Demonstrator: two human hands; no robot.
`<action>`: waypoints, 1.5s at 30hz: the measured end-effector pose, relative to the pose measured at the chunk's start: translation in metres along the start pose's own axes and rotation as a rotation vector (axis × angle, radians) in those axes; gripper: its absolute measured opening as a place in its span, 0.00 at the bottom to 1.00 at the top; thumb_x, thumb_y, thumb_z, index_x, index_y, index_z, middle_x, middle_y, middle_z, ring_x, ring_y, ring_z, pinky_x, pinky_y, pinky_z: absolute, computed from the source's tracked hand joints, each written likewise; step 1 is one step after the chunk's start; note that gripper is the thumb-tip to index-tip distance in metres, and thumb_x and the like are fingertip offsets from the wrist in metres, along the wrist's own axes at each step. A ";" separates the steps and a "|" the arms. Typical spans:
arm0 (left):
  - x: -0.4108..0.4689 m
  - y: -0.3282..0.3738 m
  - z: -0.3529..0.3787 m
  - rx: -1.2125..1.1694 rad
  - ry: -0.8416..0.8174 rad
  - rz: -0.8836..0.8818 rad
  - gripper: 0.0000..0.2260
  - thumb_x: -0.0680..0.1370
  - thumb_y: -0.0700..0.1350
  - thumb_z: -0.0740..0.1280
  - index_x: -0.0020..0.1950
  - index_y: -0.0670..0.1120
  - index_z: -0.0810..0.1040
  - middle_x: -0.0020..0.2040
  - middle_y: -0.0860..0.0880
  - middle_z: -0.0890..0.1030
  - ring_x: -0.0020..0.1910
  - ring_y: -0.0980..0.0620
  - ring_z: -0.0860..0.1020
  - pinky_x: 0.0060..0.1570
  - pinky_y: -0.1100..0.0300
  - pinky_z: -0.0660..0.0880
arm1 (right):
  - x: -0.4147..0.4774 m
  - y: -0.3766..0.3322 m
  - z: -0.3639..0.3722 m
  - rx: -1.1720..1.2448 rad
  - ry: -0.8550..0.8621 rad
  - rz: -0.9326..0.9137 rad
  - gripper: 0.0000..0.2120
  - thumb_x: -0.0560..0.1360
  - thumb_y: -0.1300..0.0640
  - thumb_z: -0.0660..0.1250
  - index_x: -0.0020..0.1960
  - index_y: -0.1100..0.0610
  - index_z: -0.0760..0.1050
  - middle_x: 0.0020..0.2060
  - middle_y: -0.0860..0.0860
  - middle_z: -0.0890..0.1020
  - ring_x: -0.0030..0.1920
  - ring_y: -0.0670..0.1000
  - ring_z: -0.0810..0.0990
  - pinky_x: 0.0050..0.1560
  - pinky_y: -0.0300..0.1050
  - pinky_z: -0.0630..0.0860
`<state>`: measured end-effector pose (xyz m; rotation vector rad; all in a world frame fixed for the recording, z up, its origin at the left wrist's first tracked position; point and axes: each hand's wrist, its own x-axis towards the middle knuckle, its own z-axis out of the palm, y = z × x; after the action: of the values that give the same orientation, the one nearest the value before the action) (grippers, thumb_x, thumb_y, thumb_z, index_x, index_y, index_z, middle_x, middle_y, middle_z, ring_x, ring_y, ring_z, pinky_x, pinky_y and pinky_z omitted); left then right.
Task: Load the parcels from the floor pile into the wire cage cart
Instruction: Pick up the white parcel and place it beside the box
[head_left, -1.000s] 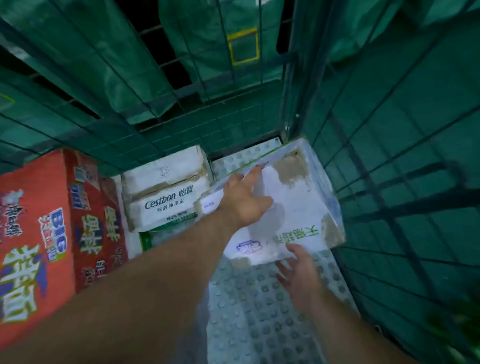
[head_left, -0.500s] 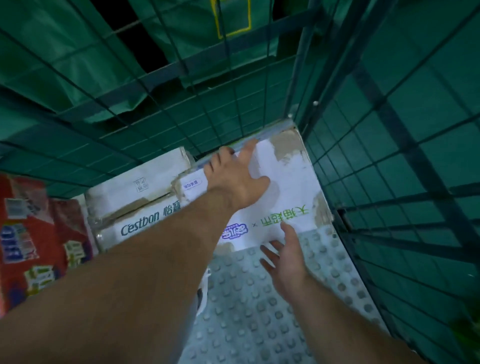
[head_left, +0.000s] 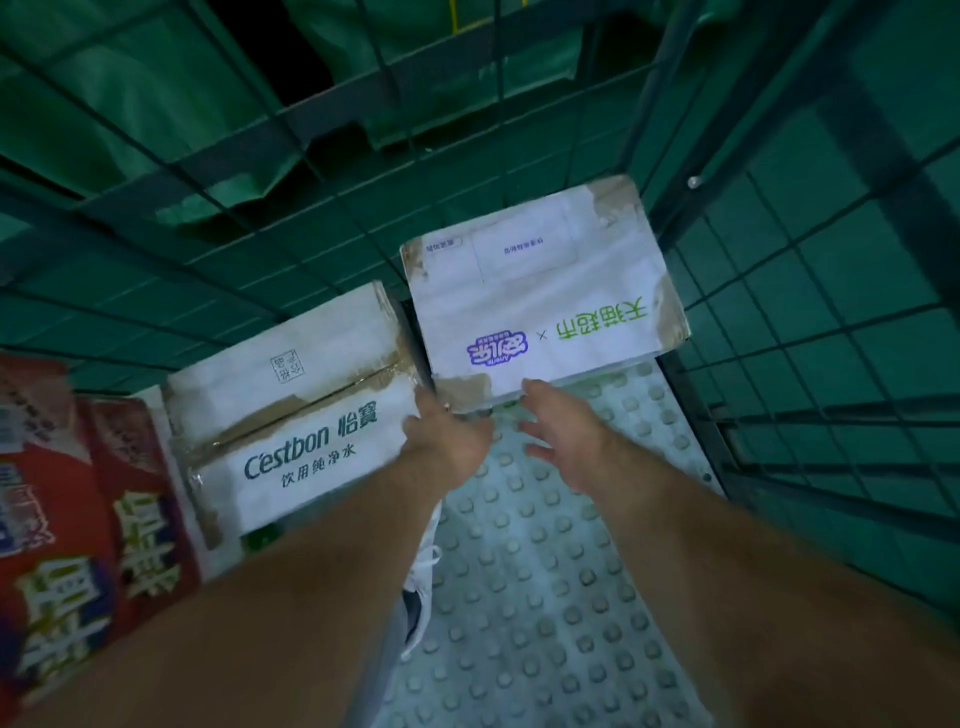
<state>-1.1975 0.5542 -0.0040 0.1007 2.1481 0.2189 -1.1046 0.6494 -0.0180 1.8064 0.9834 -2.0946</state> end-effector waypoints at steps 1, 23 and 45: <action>0.003 -0.007 0.002 -0.110 -0.047 0.008 0.34 0.73 0.53 0.70 0.78 0.46 0.66 0.65 0.38 0.78 0.58 0.40 0.80 0.54 0.53 0.78 | 0.000 0.000 0.002 -0.032 0.003 -0.004 0.16 0.84 0.48 0.61 0.69 0.51 0.72 0.63 0.51 0.76 0.66 0.55 0.77 0.65 0.54 0.75; -0.349 -0.111 0.089 -0.210 -0.239 0.078 0.17 0.82 0.46 0.63 0.66 0.38 0.78 0.64 0.39 0.81 0.51 0.46 0.76 0.54 0.53 0.78 | -0.293 0.210 -0.141 -0.422 0.013 0.084 0.08 0.84 0.53 0.60 0.57 0.56 0.73 0.49 0.53 0.80 0.42 0.51 0.77 0.38 0.41 0.70; -0.560 -0.253 0.173 -0.017 -0.299 0.310 0.10 0.82 0.48 0.63 0.56 0.44 0.79 0.53 0.47 0.81 0.49 0.48 0.79 0.42 0.60 0.73 | -0.510 0.435 -0.208 -0.033 0.166 -0.106 0.19 0.83 0.50 0.59 0.69 0.59 0.72 0.58 0.53 0.81 0.55 0.52 0.79 0.59 0.49 0.76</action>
<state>-0.7407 0.2391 0.3110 0.4308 1.8246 0.3771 -0.5800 0.3119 0.3029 1.9787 1.1719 -1.9988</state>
